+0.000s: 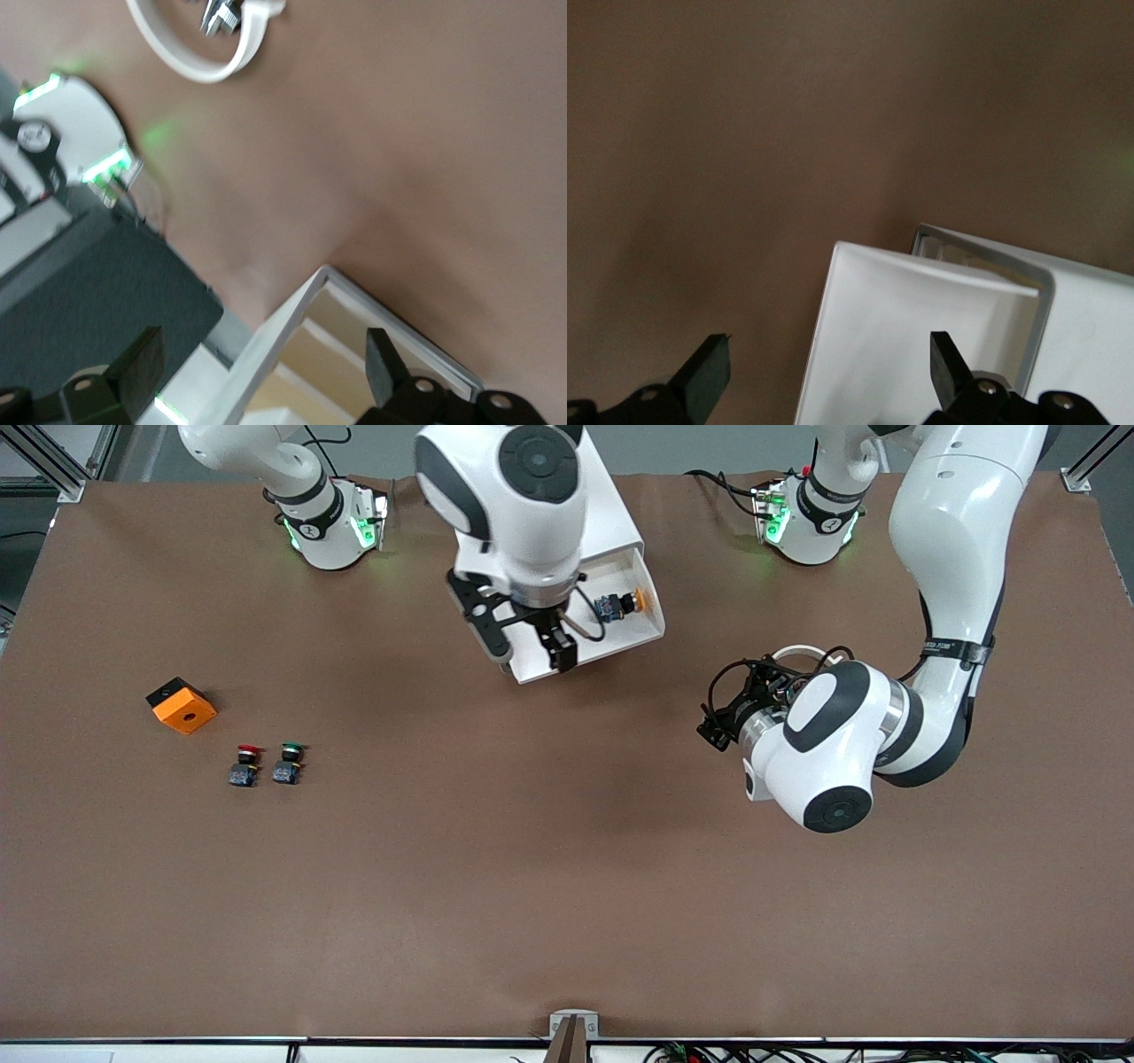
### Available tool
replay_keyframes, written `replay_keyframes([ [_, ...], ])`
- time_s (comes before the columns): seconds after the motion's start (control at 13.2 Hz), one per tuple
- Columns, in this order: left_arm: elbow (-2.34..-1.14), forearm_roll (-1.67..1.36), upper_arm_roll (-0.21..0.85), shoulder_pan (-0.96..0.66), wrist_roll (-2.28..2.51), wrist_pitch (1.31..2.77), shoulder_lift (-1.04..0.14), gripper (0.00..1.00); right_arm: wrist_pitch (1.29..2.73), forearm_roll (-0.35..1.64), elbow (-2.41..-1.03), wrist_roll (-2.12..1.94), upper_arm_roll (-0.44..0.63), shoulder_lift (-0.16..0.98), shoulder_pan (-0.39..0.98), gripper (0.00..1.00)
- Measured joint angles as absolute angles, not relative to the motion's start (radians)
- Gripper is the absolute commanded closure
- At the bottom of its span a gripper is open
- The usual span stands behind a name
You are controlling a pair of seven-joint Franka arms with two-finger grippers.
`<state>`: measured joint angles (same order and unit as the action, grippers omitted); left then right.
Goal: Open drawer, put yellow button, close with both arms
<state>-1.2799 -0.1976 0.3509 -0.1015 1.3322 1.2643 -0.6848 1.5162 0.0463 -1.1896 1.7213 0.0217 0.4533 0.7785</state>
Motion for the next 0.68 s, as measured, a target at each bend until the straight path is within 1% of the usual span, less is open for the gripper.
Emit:
replay_keyframes([
  [0.3, -1.281, -0.100, 0.351, -0.089, 1.146, 1.383, -0.672, 0.00, 1.440, 0.047, -1.188, 1.318, 0.026, 0.407, 0.618, 0.00],
  [0.53, -1.307, -0.006, 0.357, -0.087, 1.063, 1.454, -0.664, 0.00, 1.433, 0.047, -1.188, 1.030, 0.029, 0.396, 0.490, 0.00],
  [0.68, -1.335, 0.063, 0.386, -0.087, 1.048, 1.503, -0.654, 0.00, 1.432, 0.046, -1.189, 0.854, 0.031, 0.397, 0.420, 0.00],
])
